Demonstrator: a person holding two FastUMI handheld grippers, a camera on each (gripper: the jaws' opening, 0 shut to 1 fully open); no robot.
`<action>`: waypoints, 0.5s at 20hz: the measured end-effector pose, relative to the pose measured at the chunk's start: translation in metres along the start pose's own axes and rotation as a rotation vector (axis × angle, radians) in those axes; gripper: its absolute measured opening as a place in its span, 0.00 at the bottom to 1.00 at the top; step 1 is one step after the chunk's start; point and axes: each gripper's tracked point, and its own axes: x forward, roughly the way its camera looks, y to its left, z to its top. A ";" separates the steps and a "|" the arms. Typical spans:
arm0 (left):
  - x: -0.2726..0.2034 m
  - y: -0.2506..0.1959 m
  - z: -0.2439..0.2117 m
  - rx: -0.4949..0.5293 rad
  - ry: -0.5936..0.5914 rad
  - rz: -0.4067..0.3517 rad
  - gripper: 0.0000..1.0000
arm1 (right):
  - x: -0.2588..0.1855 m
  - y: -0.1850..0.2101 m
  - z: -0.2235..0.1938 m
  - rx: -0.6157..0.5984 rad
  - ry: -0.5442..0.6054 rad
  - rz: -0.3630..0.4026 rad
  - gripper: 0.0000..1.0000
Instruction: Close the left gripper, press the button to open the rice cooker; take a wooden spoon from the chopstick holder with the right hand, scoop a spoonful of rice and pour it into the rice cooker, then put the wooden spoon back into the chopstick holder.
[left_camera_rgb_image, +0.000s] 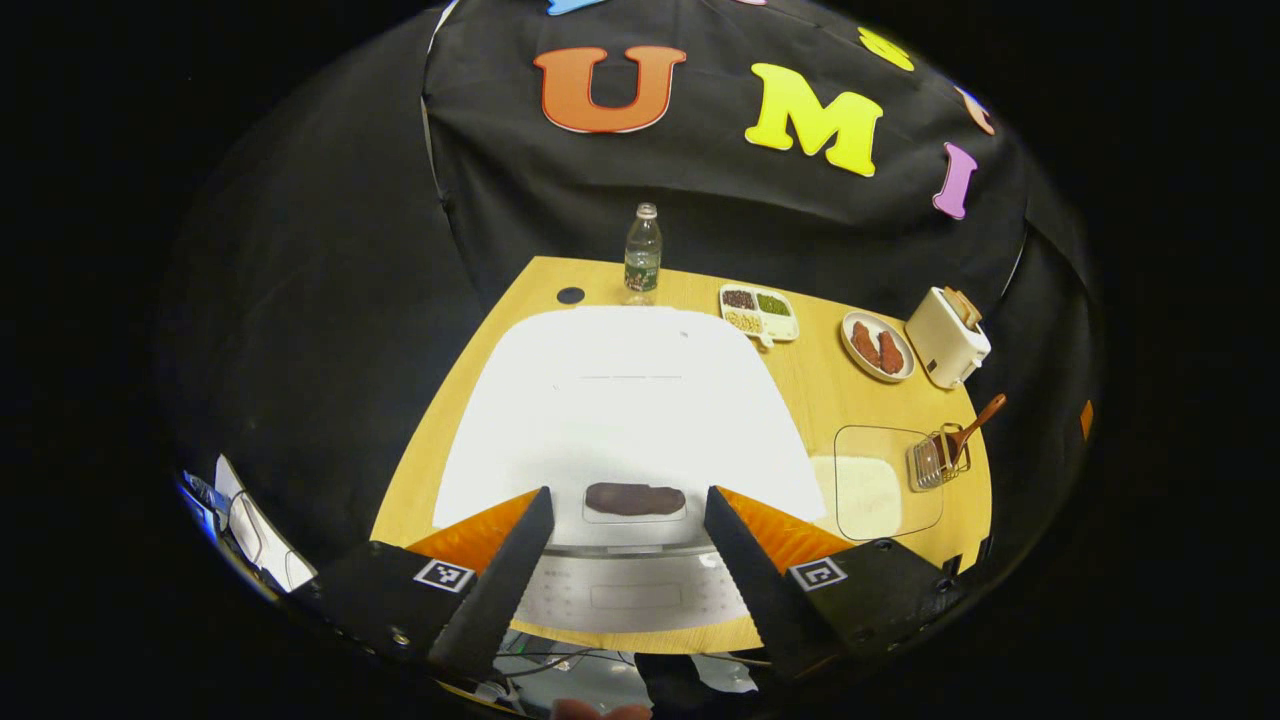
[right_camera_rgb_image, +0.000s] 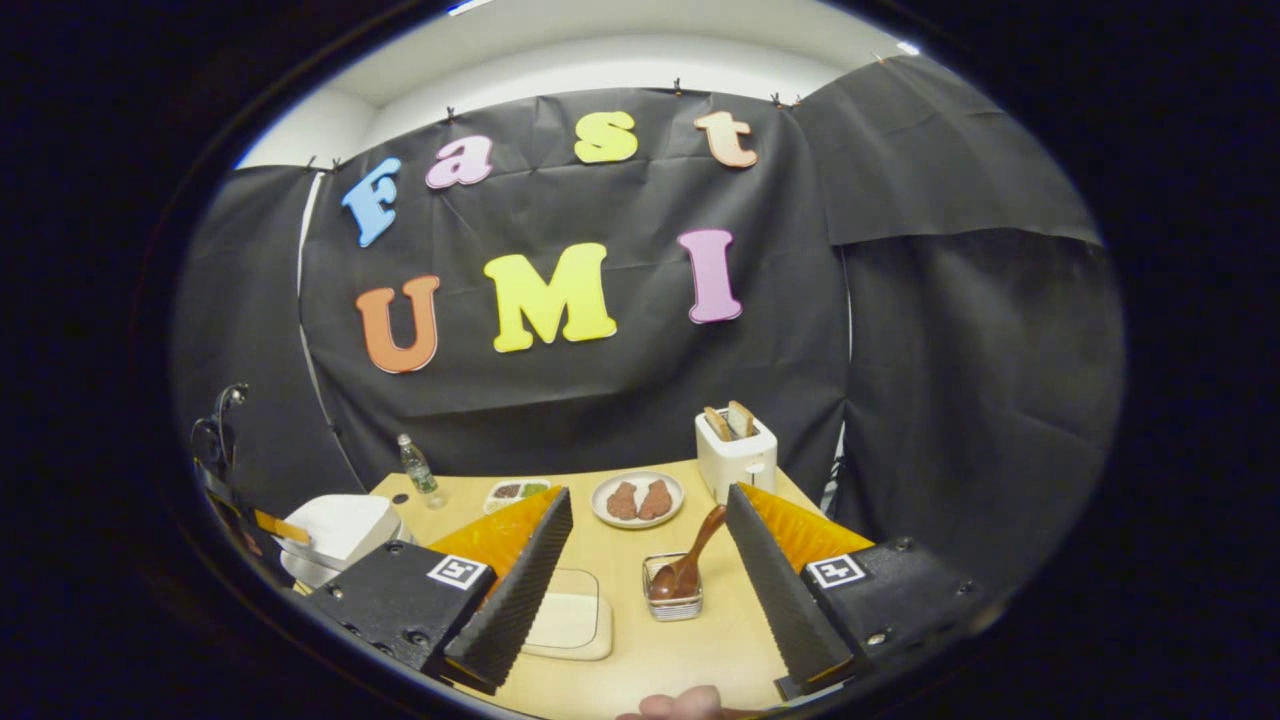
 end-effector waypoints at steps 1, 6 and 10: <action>0.004 -0.002 -0.008 -0.011 0.023 -0.012 0.99 | 0.001 0.001 0.002 -0.001 -0.003 0.004 1.00; 0.008 0.002 -0.027 -0.003 0.074 0.006 0.98 | 0.006 0.010 0.005 0.013 -0.018 0.033 1.00; 0.010 0.004 -0.030 0.031 0.077 0.017 0.98 | 0.011 0.017 0.000 0.022 -0.011 0.054 1.00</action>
